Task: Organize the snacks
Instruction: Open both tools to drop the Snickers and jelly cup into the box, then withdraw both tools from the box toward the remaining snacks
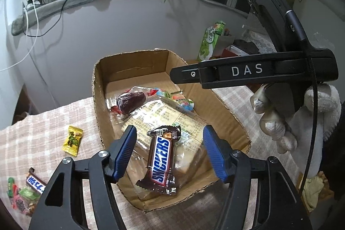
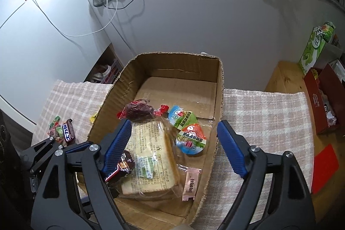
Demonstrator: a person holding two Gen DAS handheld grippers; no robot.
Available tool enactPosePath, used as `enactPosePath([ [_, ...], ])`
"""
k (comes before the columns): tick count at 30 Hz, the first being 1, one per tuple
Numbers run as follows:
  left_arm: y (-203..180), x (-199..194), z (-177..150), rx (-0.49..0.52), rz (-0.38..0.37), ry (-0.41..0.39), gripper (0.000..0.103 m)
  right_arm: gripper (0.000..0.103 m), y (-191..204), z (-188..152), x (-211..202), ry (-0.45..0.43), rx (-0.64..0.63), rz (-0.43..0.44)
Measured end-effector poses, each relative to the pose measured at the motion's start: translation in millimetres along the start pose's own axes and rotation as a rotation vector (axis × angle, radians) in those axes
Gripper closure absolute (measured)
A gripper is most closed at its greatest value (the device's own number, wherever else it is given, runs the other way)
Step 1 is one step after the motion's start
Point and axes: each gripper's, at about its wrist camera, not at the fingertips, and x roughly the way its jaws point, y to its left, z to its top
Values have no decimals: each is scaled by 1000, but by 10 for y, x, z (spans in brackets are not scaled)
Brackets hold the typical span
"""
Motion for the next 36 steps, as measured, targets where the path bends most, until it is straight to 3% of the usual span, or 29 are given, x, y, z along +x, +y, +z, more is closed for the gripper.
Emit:
enactPosePath([
  [15,2,-175,-28,-7,-9,-32,39,19,135,-27,-162,-19,-7,-11],
  [36,248,-780,-207,-57,17,-108,39,19,774,-151,-432,-55,-74,37],
])
